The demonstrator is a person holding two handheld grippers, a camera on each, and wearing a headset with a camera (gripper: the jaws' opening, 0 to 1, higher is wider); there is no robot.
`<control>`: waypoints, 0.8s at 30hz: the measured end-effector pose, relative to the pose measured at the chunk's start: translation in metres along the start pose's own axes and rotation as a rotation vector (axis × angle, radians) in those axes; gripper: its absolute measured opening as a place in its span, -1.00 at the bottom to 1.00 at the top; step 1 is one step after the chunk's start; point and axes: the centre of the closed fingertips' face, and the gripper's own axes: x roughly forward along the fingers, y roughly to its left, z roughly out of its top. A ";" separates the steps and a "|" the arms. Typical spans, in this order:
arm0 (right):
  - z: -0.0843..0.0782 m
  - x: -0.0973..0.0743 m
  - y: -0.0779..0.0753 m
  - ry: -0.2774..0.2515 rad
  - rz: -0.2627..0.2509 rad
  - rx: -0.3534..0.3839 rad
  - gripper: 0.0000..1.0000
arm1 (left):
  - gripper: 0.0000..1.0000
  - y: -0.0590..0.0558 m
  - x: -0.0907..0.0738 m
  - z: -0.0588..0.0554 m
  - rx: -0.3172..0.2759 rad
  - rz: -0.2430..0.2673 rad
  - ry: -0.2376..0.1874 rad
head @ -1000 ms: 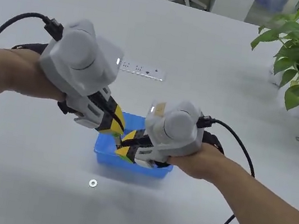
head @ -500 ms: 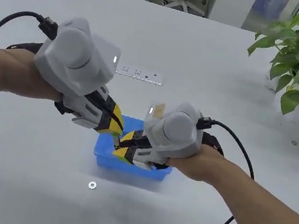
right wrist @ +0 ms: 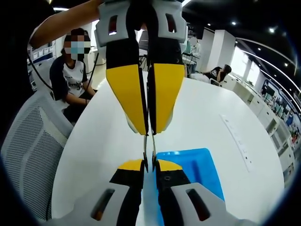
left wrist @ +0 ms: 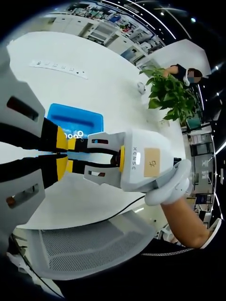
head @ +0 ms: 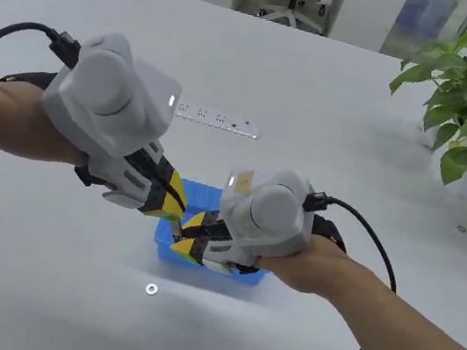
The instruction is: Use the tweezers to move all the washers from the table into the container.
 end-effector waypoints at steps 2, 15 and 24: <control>0.000 0.002 0.004 0.000 0.006 -0.003 -0.77 | -0.89 -0.003 0.000 -0.002 0.001 0.000 0.002; -0.010 0.015 0.022 0.002 0.028 0.003 -0.77 | -0.89 -0.020 0.010 -0.014 -0.011 -0.024 0.016; -0.017 0.027 0.030 0.004 0.047 0.014 -0.77 | -0.89 -0.028 0.017 -0.025 -0.020 -0.042 0.026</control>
